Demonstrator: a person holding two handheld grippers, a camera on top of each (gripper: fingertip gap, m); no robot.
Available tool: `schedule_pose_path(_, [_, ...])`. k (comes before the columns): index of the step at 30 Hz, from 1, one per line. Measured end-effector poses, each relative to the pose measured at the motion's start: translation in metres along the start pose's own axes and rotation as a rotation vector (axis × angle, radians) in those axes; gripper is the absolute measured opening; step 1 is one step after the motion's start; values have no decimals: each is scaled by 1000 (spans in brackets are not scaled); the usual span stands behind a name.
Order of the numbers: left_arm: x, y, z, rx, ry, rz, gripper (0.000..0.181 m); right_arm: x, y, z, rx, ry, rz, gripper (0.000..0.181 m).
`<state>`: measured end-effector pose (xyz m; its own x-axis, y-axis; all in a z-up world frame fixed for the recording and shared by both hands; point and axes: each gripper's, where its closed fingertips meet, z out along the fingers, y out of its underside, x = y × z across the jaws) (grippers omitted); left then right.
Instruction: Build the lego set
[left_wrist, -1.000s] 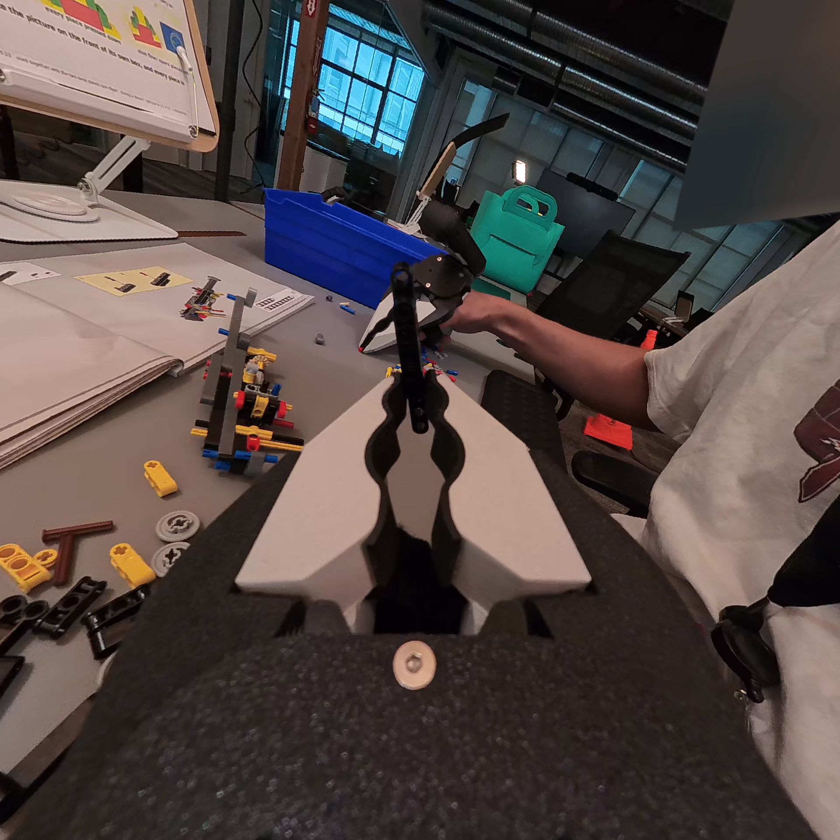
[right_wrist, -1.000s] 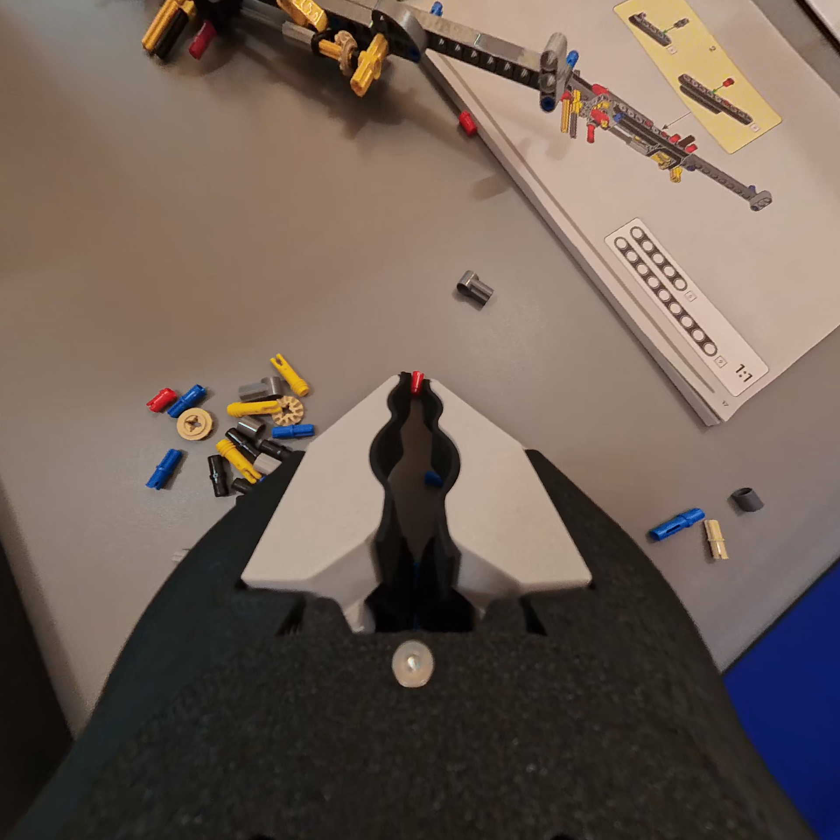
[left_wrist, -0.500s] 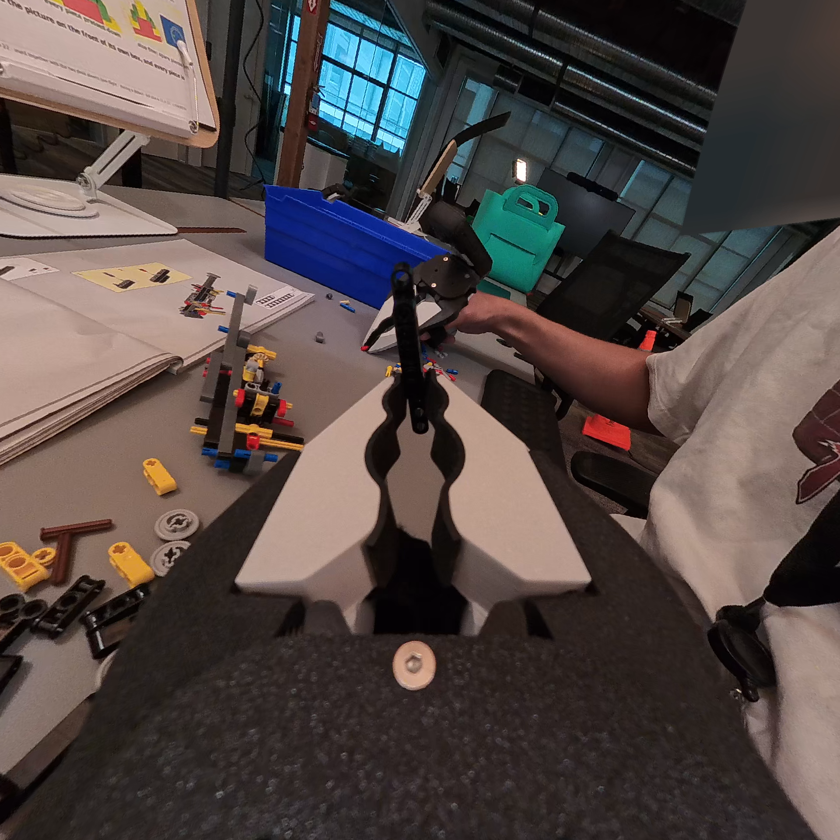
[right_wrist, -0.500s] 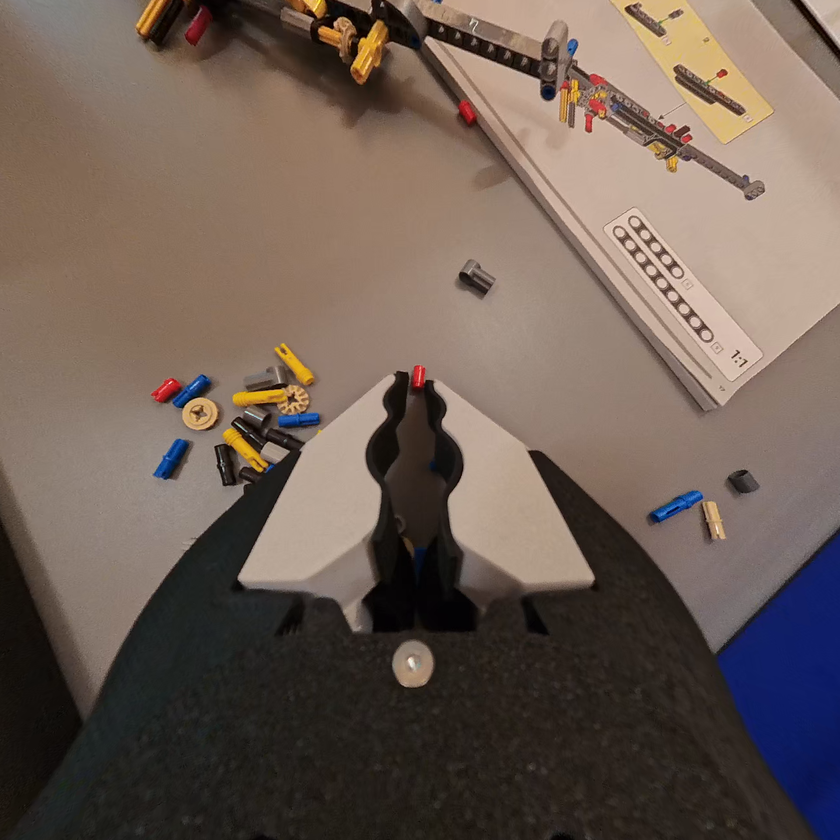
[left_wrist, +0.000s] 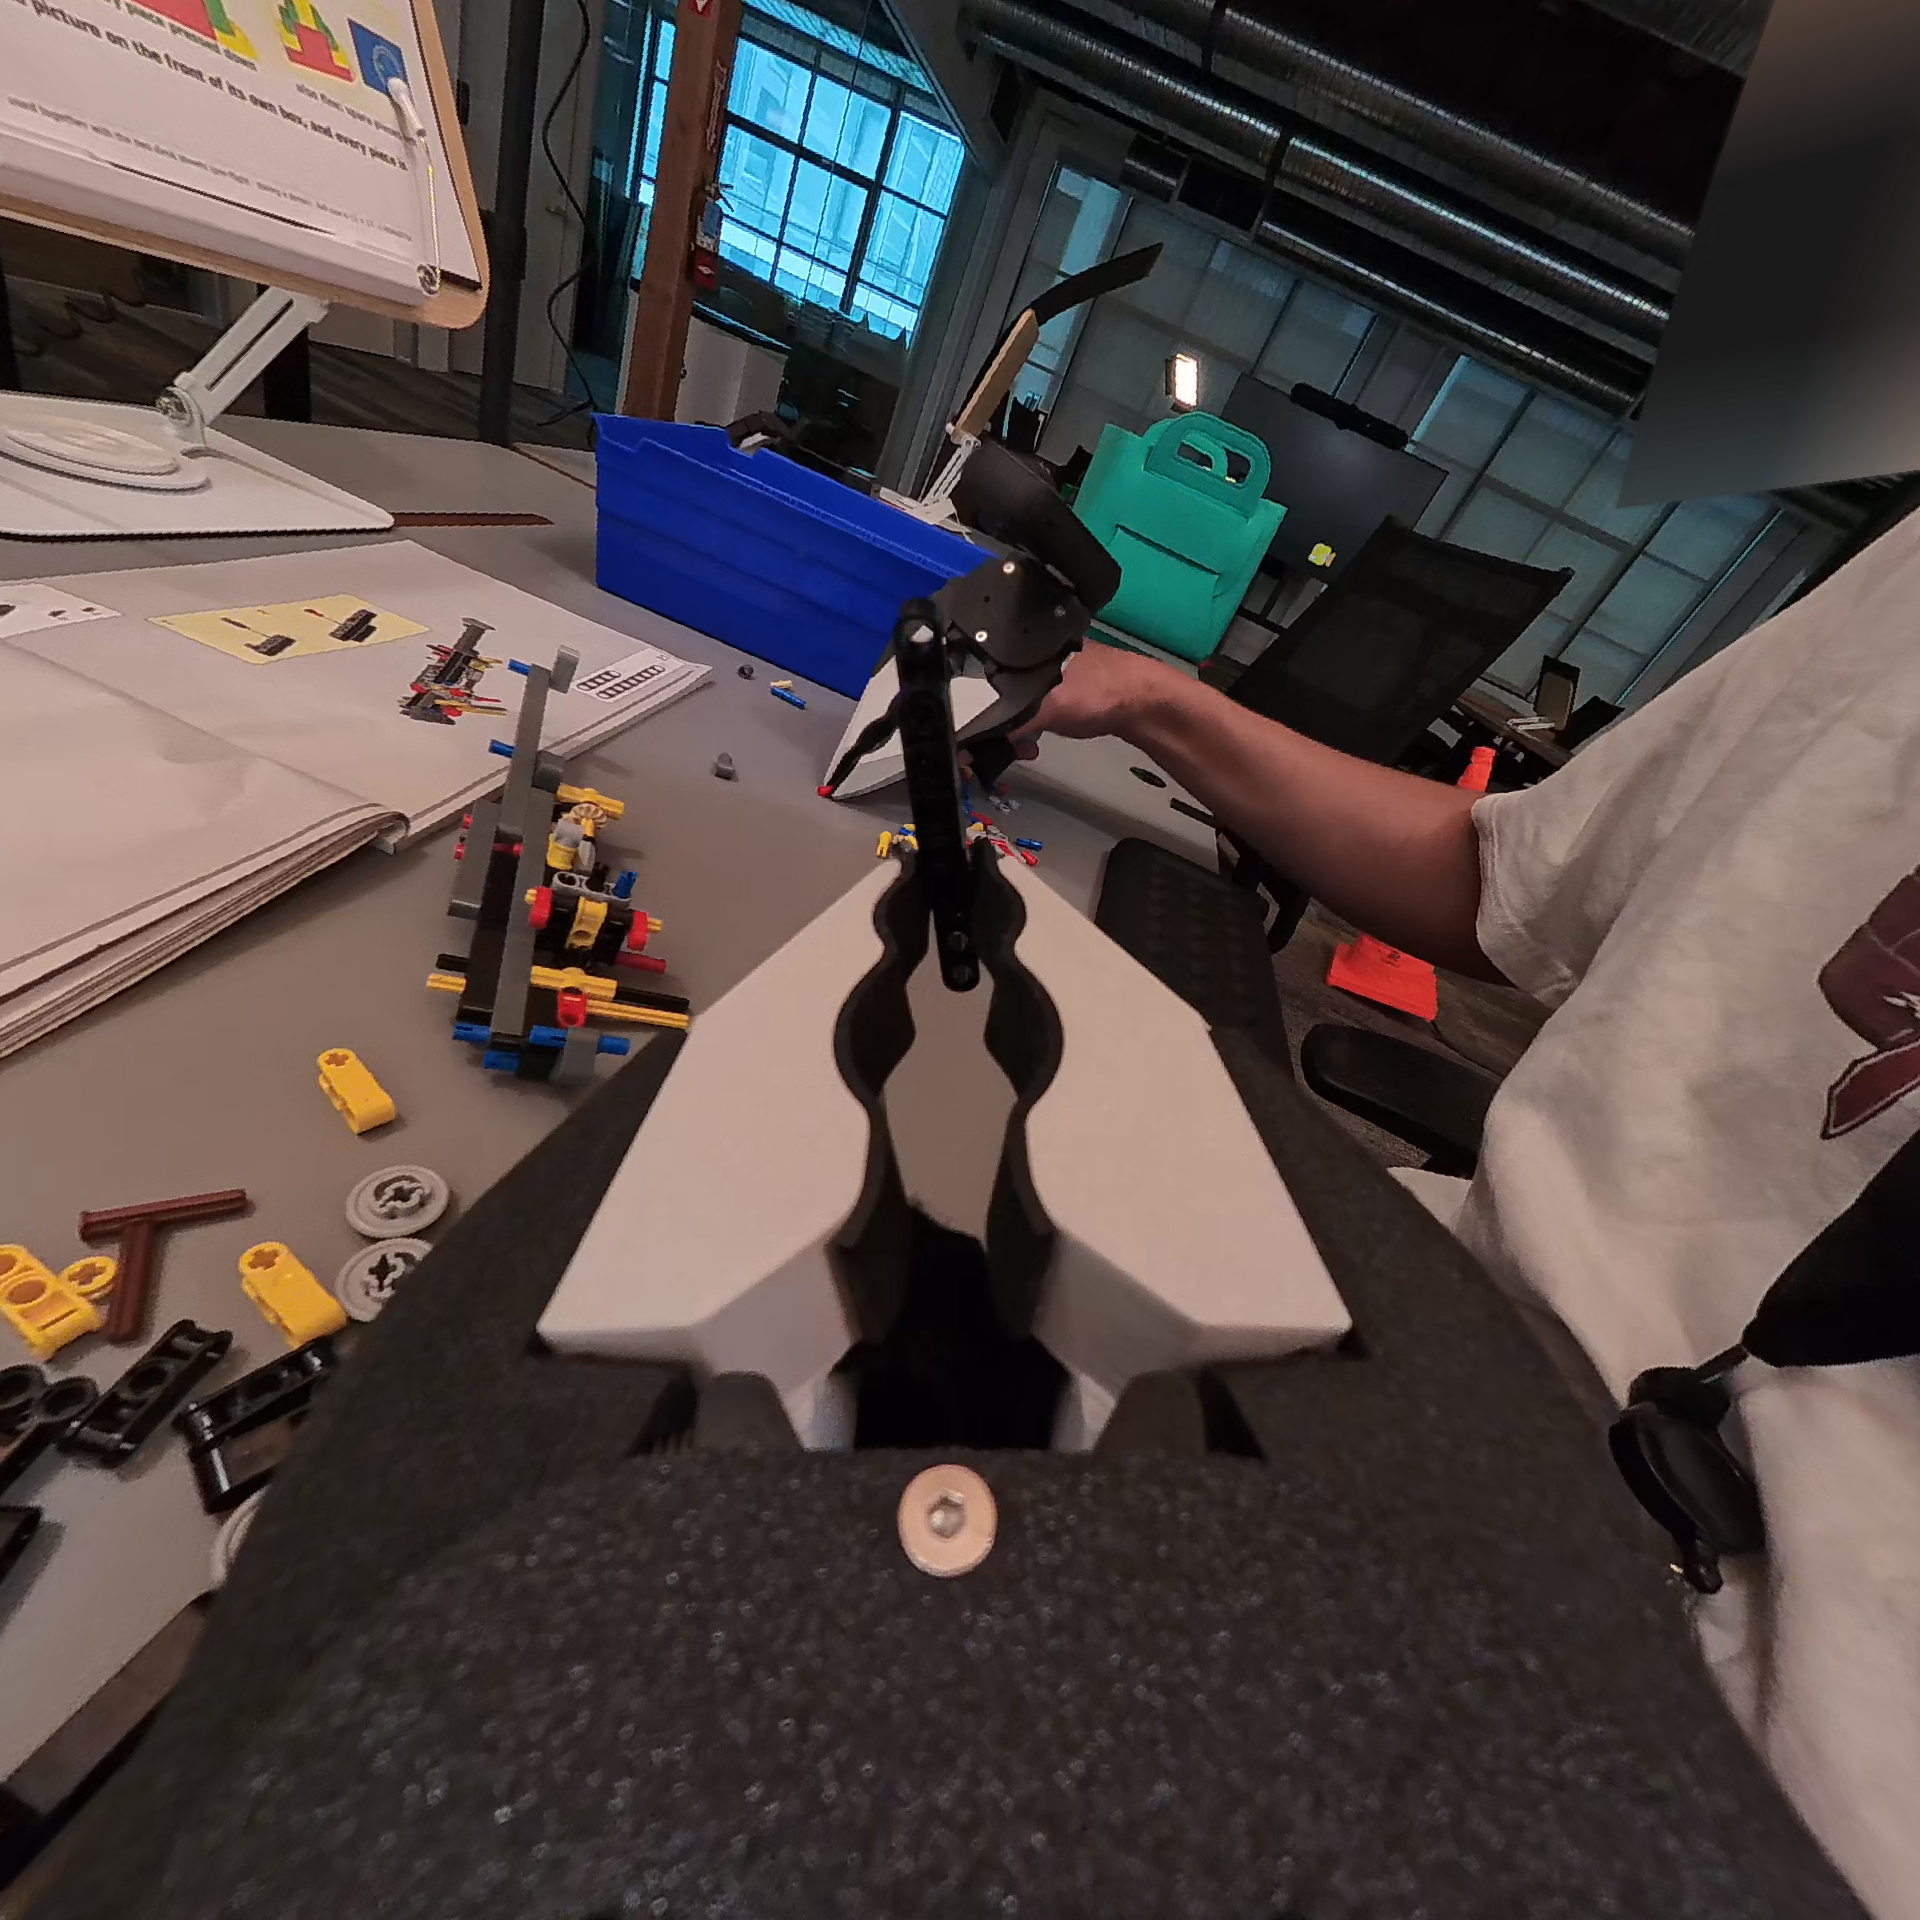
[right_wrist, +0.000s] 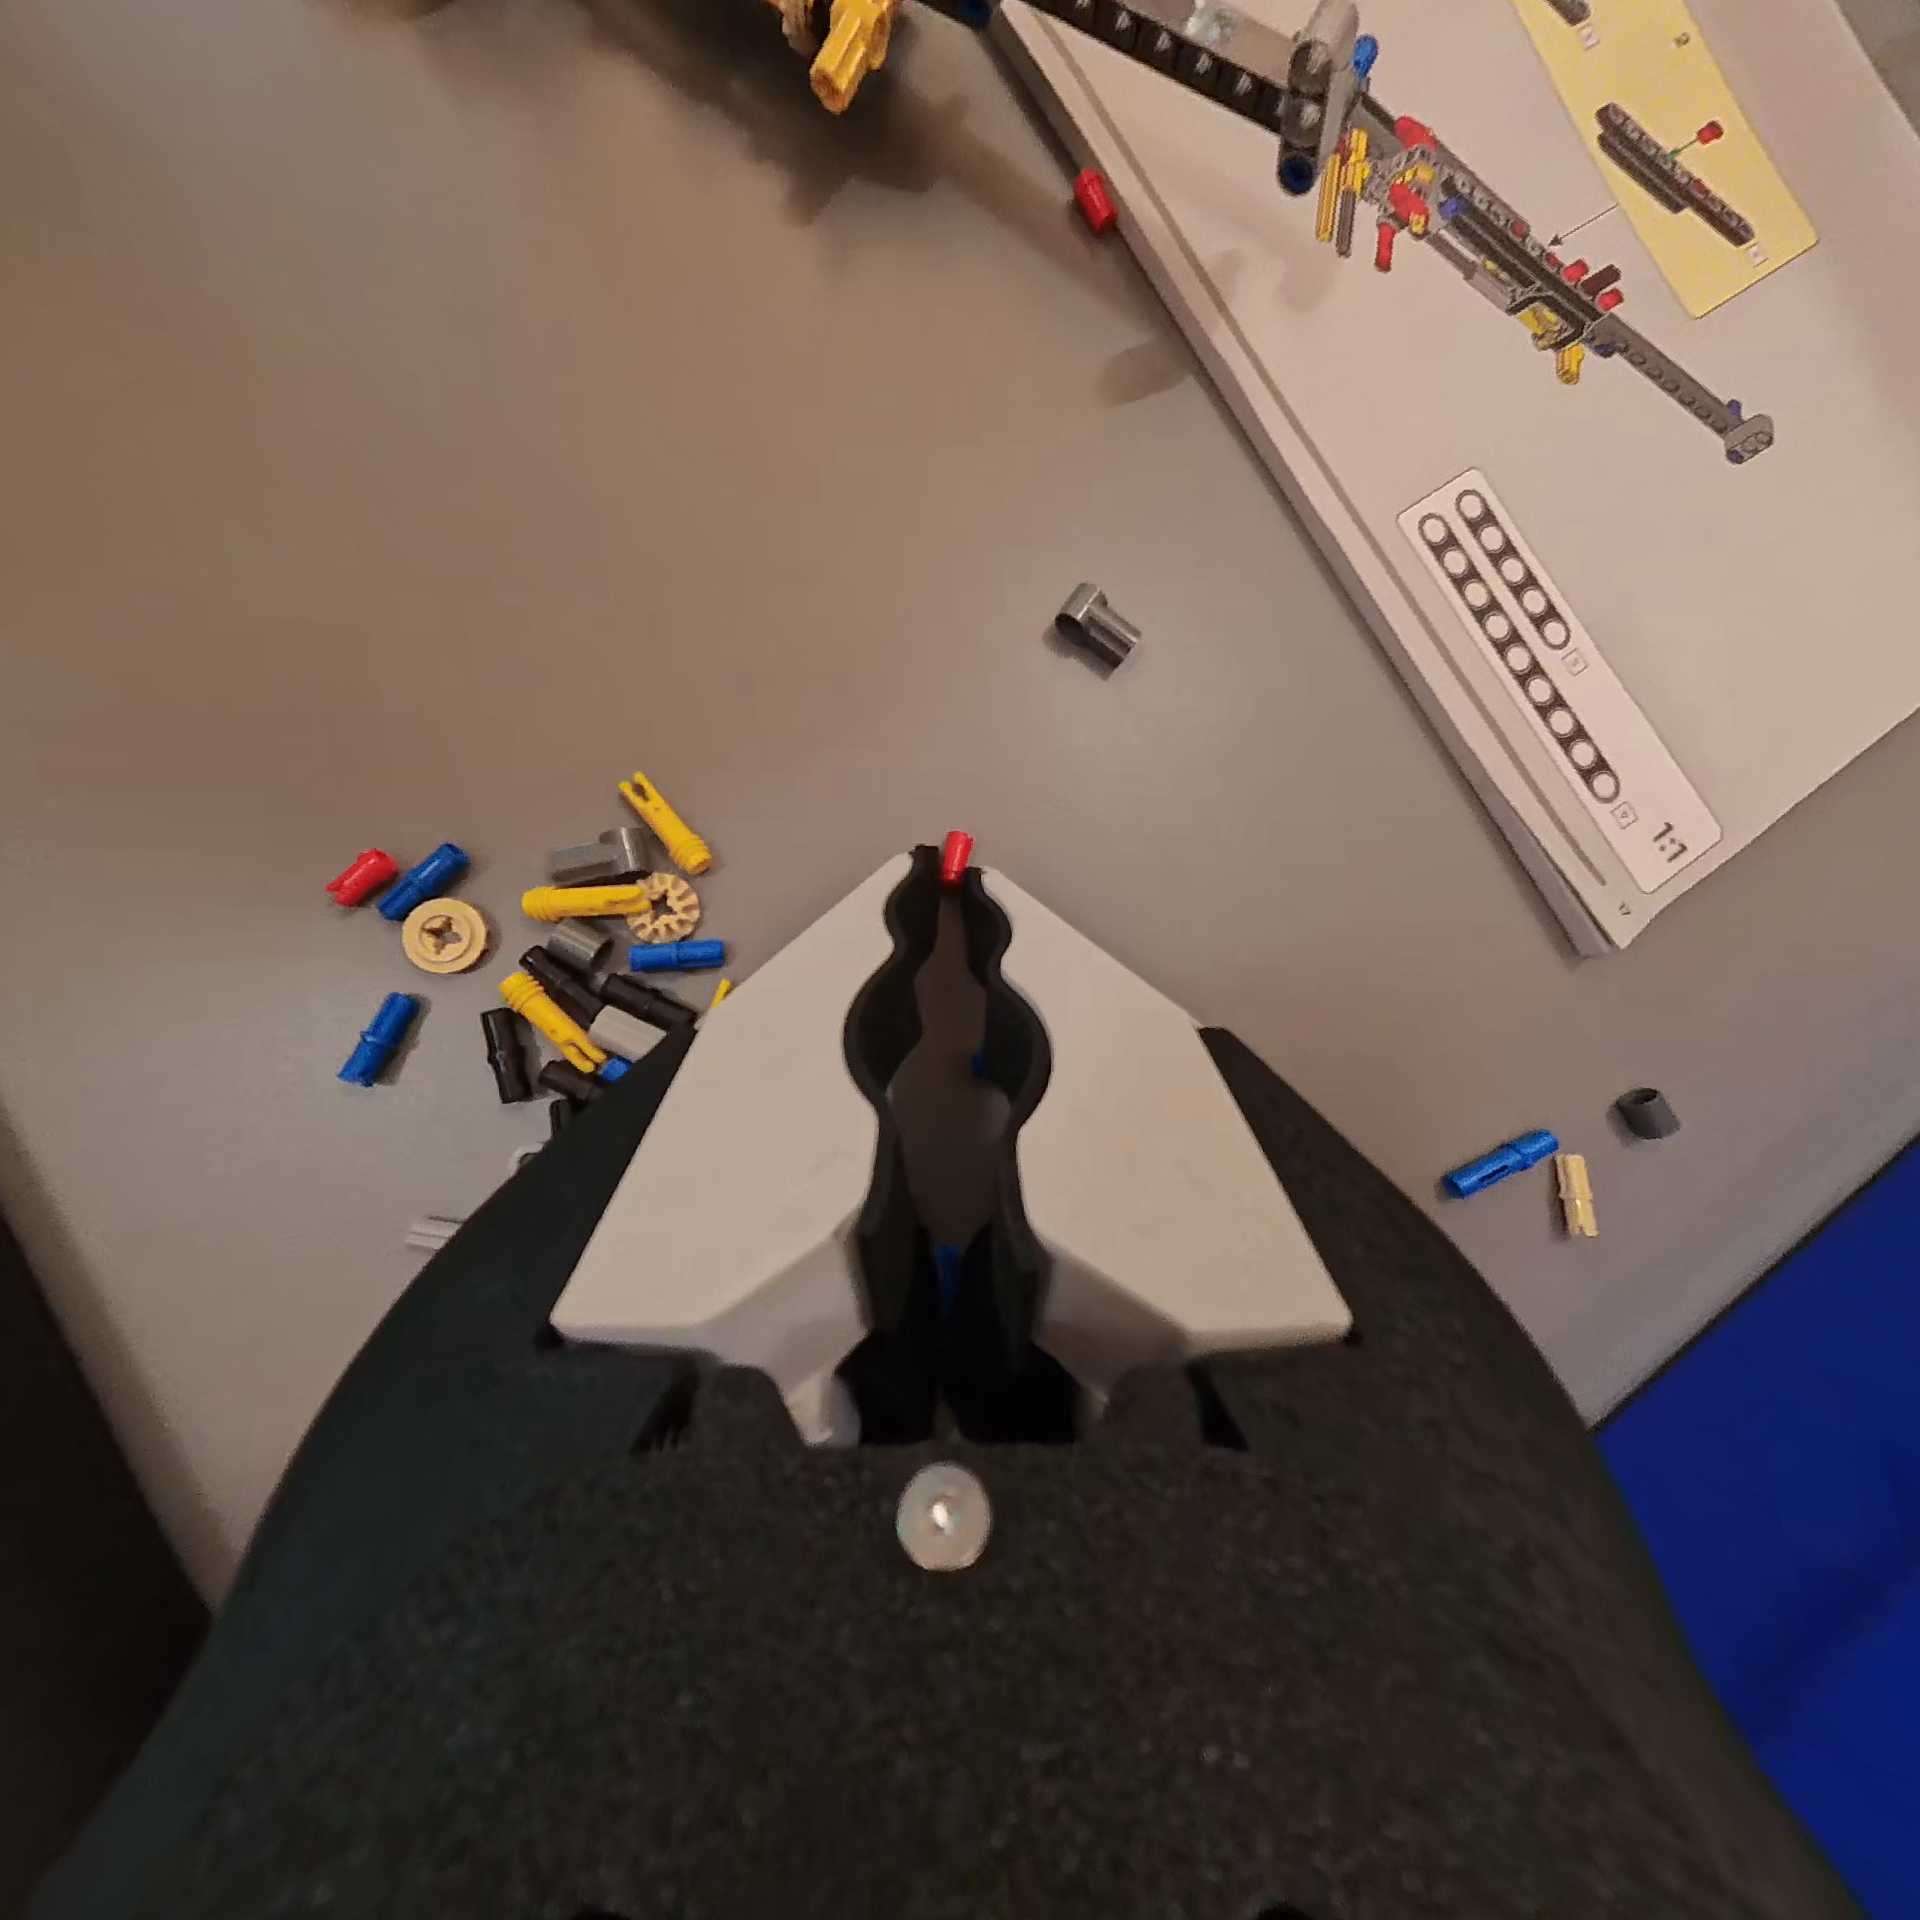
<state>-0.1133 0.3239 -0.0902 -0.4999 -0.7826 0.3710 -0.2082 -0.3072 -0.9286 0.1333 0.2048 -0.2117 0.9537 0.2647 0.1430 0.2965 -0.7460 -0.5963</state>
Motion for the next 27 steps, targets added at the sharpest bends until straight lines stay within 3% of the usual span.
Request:
schedule_pose_path(9, [-1,0,1,-4,-13,5,6,-1,-5,-1,-47,29,-56,4])
schedule_pose_path(12, [-1,-3,2,2,-10,1,7,-6,-42,-14,72,19,-47,3])
schedule_pose_path(14, [-3,-7,6,9,4,-33,6,-14,-85,-25,201,8,-48,3])
schedule_pose_path(17, [-17,-18,22,-35,-2,-107,6,-40,-147,-30,399,-68,-56,3])
schedule_pose_path(20, [-27,-37,39,-65,9,-87,7,-65,-189,-25,594,-174,30,3])
schedule_pose_path(24, [-50,-41,57,-102,-20,-6,6,-90,-207,-23,761,-373,216,3])
schedule_pose_path(27, [-56,-38,63,-53,27,-100,7,-83,-199,-17,774,-364,219,3])
